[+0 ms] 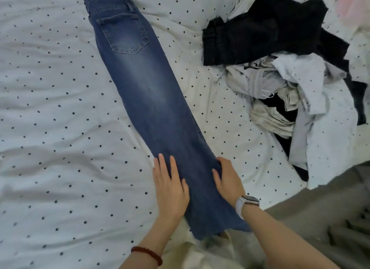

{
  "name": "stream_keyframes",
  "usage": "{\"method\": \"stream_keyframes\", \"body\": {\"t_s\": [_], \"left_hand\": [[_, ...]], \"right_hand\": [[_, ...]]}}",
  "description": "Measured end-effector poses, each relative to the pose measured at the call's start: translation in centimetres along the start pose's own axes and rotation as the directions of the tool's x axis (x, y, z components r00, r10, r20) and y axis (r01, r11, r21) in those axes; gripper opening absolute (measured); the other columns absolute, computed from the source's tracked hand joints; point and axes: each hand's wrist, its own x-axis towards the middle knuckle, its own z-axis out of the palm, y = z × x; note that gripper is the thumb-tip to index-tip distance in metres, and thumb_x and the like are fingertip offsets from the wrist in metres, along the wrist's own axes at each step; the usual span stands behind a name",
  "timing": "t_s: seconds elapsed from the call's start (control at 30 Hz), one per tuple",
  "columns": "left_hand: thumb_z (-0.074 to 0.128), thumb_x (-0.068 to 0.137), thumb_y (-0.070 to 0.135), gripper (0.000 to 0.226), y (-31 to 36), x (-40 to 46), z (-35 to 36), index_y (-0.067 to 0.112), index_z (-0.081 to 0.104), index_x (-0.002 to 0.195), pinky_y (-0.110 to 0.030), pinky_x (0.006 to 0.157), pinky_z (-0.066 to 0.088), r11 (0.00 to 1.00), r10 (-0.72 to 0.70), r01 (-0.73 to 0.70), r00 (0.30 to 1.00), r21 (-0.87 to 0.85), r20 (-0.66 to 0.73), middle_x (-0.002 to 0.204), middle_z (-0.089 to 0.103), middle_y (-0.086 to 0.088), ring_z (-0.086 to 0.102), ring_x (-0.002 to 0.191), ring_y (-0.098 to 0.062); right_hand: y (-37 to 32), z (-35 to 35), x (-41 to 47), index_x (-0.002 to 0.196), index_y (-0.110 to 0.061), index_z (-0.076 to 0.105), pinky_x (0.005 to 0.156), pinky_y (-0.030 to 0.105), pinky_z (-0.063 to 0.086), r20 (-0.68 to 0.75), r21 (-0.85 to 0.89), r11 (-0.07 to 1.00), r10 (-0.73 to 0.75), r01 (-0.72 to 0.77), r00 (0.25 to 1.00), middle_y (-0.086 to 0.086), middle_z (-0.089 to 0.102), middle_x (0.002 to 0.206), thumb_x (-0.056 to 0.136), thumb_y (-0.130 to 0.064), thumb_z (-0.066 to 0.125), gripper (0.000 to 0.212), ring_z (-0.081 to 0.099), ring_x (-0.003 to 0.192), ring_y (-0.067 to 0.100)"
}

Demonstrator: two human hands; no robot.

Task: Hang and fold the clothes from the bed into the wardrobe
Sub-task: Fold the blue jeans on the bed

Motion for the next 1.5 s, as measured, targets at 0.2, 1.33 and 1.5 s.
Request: {"method": "stream_keyframes", "body": {"t_s": [0.2, 1.33, 1.5], "left_hand": [[0.051, 0.091, 0.007, 0.049, 4.0, -7.0, 1.2, 0.01, 0.033, 0.137, -0.031, 0.102, 0.037, 0.716, -0.435, 0.393, 0.898, -0.577, 0.072, 0.132, 0.047, -0.007, 0.047, 0.12, -0.022], [0.054, 0.094, 0.032, 0.031, 16.3, -29.4, 5.5, 0.006, 0.062, 0.107, -0.043, 0.085, 0.053, 0.149, -0.669, 0.729, 0.572, -0.668, 0.474, 0.102, 0.067, -0.007, 0.063, 0.095, -0.025], [0.05, 0.095, 0.02, 0.052, 17.1, -30.5, 3.6, 0.028, 0.03, 0.142, -0.045, 0.081, 0.052, 0.351, -0.661, 0.641, 0.686, -0.683, 0.304, 0.095, 0.059, -0.011, 0.061, 0.091, -0.03]], "right_hand": [[4.5, -1.6, -3.3, 0.108, -0.016, 0.05, 0.078, 0.031, 0.045, 0.112, -0.137, 0.982, 0.143, -0.127, 0.983, 0.001, 0.055, 0.106, 0.09, -0.035, 0.054, 0.027, 0.058, 0.094, 0.024], [17.8, -12.7, -19.8, 0.104, -0.002, 0.052, 0.058, 0.02, 0.038, 0.379, 0.091, 0.985, 0.101, -0.146, 0.92, 0.006, 0.056, 0.097, 0.099, -0.023, 0.041, 0.024, 0.052, 0.087, 0.017], [17.5, -14.4, -22.1, 0.136, -0.01, 0.032, 0.085, 0.028, 0.043, 0.367, 0.211, 0.973, 0.013, -0.097, 0.93, 0.006, 0.043, 0.134, 0.099, -0.019, 0.041, 0.04, 0.048, 0.111, 0.016]]}}
